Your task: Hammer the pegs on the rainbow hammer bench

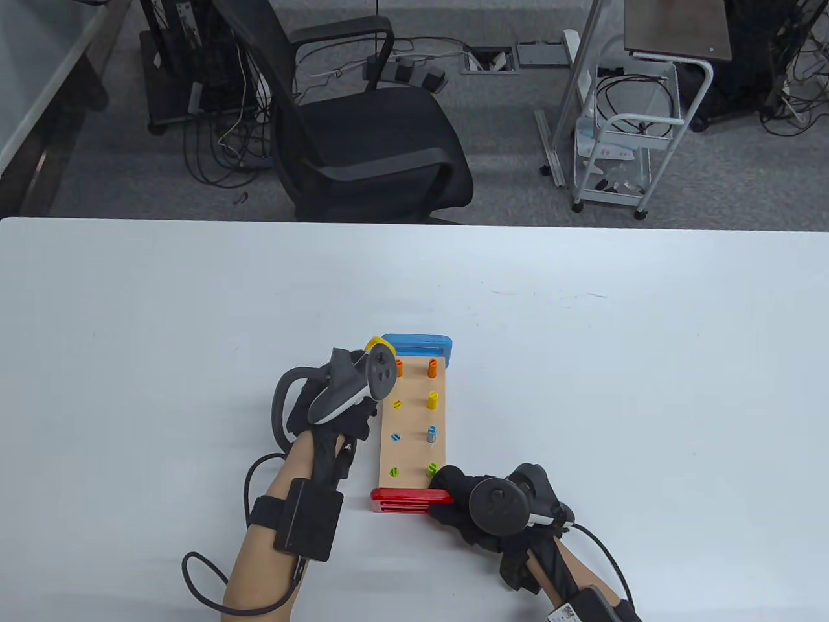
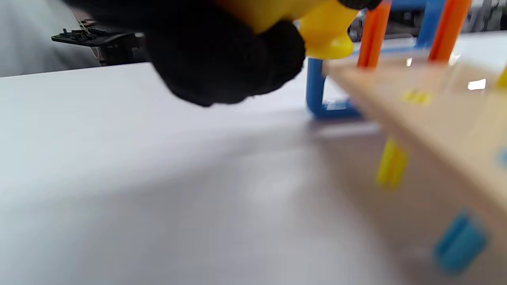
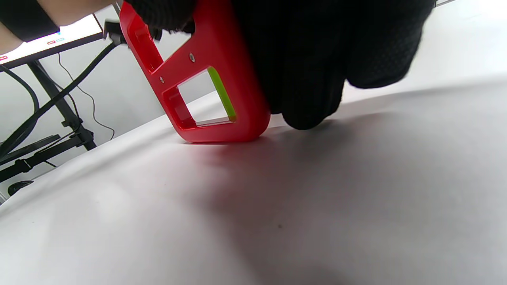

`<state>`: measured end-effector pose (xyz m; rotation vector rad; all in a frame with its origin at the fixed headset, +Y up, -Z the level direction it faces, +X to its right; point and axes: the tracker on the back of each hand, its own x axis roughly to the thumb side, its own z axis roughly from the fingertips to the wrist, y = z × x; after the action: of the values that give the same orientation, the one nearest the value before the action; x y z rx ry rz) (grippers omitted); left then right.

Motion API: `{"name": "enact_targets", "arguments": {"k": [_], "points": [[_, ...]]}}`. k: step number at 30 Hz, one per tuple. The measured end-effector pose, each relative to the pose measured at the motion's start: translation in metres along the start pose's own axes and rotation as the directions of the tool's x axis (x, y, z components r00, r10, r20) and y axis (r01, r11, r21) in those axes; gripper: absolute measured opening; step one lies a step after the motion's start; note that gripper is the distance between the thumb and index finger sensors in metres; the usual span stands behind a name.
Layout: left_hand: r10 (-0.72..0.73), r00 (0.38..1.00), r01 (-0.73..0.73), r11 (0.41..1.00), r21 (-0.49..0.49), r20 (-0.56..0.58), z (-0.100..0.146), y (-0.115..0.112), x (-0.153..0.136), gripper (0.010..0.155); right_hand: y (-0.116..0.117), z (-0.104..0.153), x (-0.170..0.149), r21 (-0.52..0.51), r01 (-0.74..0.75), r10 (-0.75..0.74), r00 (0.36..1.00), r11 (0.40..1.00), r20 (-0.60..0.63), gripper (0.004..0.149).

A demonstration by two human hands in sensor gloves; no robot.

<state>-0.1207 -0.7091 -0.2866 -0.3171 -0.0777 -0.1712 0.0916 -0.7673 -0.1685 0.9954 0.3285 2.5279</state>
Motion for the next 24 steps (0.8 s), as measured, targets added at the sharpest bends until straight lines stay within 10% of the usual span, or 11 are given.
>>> {"name": "enact_targets", "arguments": {"k": [8, 12, 14, 15, 19, 24], "points": [[0.341, 0.935, -0.354, 0.874, 0.333, 0.101, 0.021, 0.031, -0.007, 0.068, 0.0, 0.0, 0.0, -0.001, 0.001, -0.001, 1.0, 1.0, 0.001, 0.052], [-0.007, 0.999, 0.003, 0.997, 0.074, 0.049, 0.009, 0.017, 0.017, 0.064, 0.0, 0.0, 0.0, 0.001, 0.003, -0.003, 1.0, 1.0, 0.002, 0.052], [0.142, 0.987, -0.155, 0.965, 0.211, 0.076, 0.006, 0.021, 0.019, 0.064, 0.0, 0.0, 0.0, 0.0, -0.001, 0.001, 1.0, 1.0, 0.001, 0.052], [0.111, 0.991, -0.118, 0.988, 0.096, 0.068, 0.005, 0.022, 0.019, 0.064, 0.0, 0.0, 0.0, -0.001, -0.001, 0.001, 1.0, 1.0, 0.001, 0.052], [0.085, 0.995, -0.093, 0.982, 0.162, 0.055, 0.011, 0.026, 0.015, 0.065, 0.0, 0.0, 0.0, 0.0, -0.001, 0.001, 1.0, 1.0, 0.001, 0.052], [0.348, 0.926, -0.377, 0.854, 0.358, 0.145, 0.024, 0.032, 0.004, 0.067, 0.0, -0.001, 0.0, 0.0, 0.0, 0.0, 1.0, 1.0, 0.002, 0.052]]}}
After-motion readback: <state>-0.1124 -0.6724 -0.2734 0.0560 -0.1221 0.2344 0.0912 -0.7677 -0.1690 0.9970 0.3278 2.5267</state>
